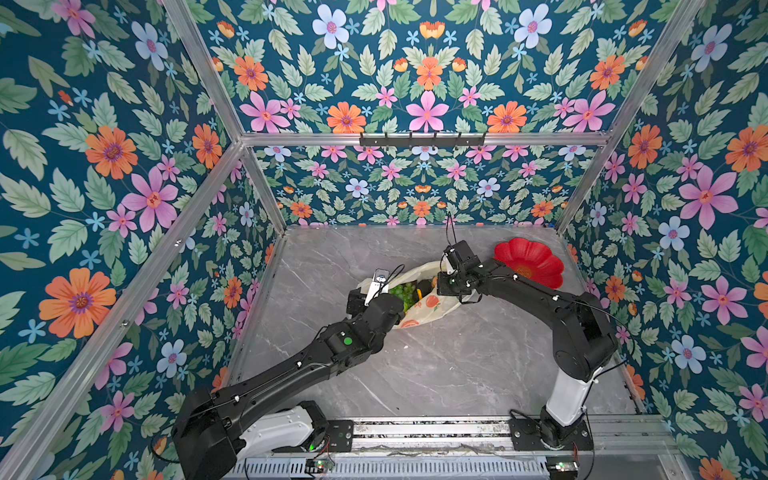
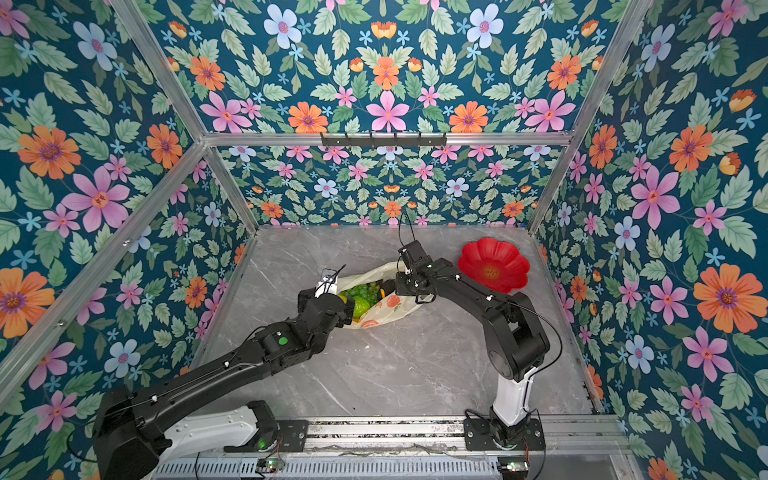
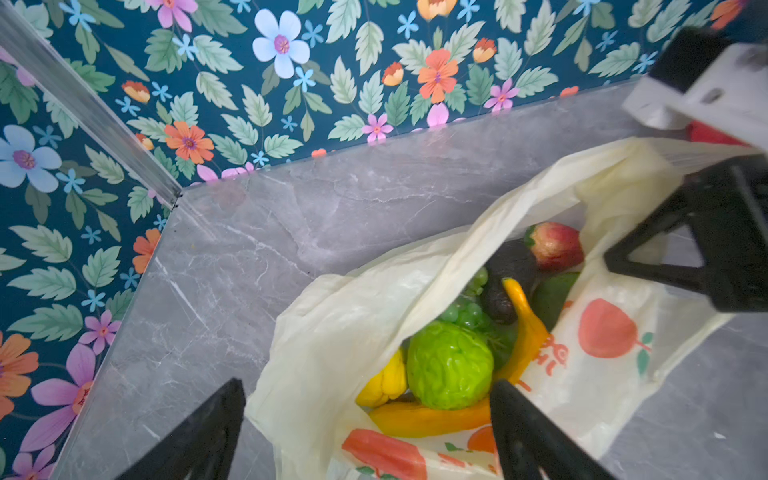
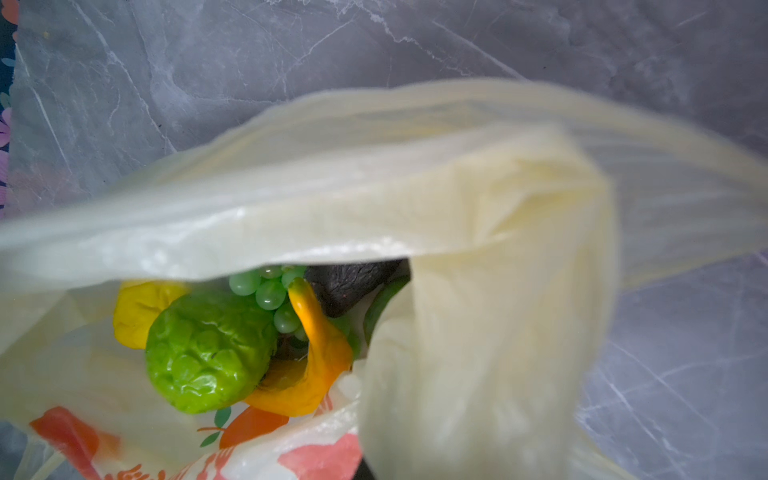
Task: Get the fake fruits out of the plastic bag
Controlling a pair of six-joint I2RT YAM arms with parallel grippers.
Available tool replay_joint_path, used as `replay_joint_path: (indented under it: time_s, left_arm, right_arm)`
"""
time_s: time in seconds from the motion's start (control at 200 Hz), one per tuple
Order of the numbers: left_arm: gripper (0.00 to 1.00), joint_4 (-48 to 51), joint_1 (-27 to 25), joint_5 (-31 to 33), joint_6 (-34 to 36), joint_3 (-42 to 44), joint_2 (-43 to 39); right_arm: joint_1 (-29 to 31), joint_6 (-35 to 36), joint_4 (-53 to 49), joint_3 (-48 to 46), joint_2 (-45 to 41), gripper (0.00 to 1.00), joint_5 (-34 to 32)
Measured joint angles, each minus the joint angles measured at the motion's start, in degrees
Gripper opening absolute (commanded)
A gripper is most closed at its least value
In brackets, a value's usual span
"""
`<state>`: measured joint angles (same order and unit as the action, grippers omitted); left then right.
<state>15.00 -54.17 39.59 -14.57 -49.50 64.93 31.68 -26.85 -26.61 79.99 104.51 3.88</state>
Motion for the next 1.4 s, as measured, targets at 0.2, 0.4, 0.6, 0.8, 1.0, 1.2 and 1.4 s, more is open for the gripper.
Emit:
replay_joint_path:
  time_s: [0.2, 0.4, 0.6, 0.8, 1.0, 1.2, 1.4]
  left_arm:
    - [0.85, 1.0, -0.5, -6.4, 4.2, -3.4, 10.5]
    - [0.84, 2.5, 4.2, -7.7, 5.1, -5.8, 20.4]
    - [0.89, -1.5, 11.0, -6.8, 5.1, -6.3, 22.4]
    - [0.91, -4.9, 15.9, -7.5, 6.2, -8.8, 27.7]
    - [0.95, -6.6, 18.1, -9.6, 8.7, -11.1, 33.5]
    - [0.86, -8.0, 19.0, -12.1, 10.0, -11.3, 35.1]
    - [0.55, -9.5, 22.1, -16.3, 9.9, -11.8, 37.5]
  right_arm:
    - [-0.1, 0.0, -0.2, 0.0, -0.1, 0.02, 0.0]
    - [-0.2, 0.0, -0.2, -0.9, -1.2, 0.02, 0.0]
    - [-0.2, 0.0, 0.0, -2.5, -2.0, 0.02, 0.0]
    - [-0.2, 0.0, 0.0, -3.2, -2.2, 0.01, 0.0]
    - [-0.4, 0.0, 0.0, -2.8, -2.8, 0.01, 0.0]
    - [-0.8, 0.2, -0.2, -2.2, -3.4, 0.00, 0.2]
    - [-1.3, 0.2, -0.1, -1.9, -3.6, 0.00, 0.6]
